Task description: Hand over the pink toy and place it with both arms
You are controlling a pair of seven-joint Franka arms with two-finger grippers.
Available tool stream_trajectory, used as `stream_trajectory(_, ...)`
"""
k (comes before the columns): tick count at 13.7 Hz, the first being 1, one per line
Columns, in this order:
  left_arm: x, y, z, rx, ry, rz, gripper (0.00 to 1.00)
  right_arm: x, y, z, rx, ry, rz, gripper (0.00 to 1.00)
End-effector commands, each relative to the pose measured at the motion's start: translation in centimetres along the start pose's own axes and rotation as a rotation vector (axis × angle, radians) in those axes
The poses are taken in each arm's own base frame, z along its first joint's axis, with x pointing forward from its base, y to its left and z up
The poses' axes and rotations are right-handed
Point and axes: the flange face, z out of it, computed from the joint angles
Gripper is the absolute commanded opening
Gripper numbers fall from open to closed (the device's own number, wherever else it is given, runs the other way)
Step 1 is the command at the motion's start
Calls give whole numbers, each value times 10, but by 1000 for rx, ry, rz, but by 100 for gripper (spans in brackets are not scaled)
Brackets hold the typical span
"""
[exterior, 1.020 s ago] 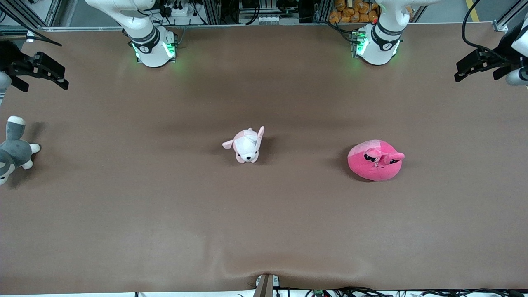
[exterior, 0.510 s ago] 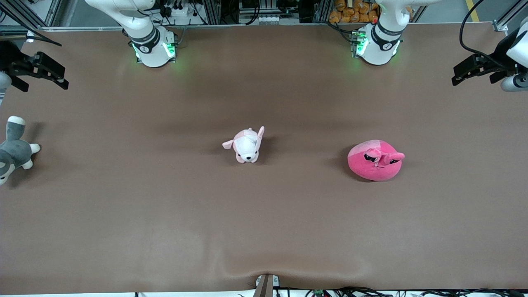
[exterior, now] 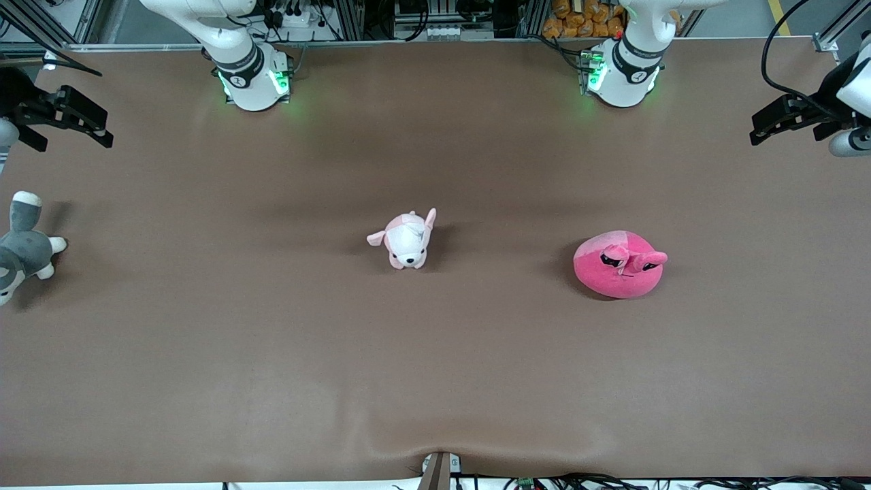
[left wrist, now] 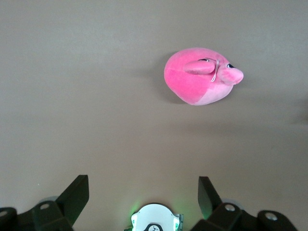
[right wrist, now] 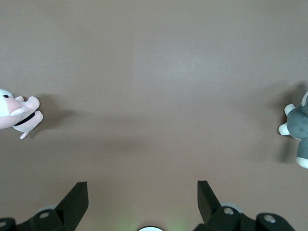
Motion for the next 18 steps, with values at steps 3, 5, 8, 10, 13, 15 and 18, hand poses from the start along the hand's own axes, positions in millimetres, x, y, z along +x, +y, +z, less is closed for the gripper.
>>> stream_trajectory(3, 20, -6, -5, 28, 7, 4, 100, 0, 2, -4, 17, 1, 15, 100)
stream_trajectory(5, 31, -13, -3, 41, 5, -18, 100, 0, 0, -4, 17, 1, 12, 100)
stream_trajectory(8, 31, -17, -1, 31, -2, -27, 100, 0, 2, -4, 17, 1, 15, 100)
stream_trajectory(10, 32, -20, 6, 28, -20, -32, 100, 0, 2, -4, 17, 1, 15, 100)
stream_trajectory(13, 38, -18, 16, 22, -39, -34, 100, 0, 2, -3, 18, 0, 15, 100)
stream_trajectory(15, 42, -16, 24, 21, -54, -66, 100, 0, 2, -3, 18, 0, 15, 100)
stream_trajectory(18, 40, -8, 35, -17, -86, -209, 100, 0, 2, -4, 17, 1, 15, 100)
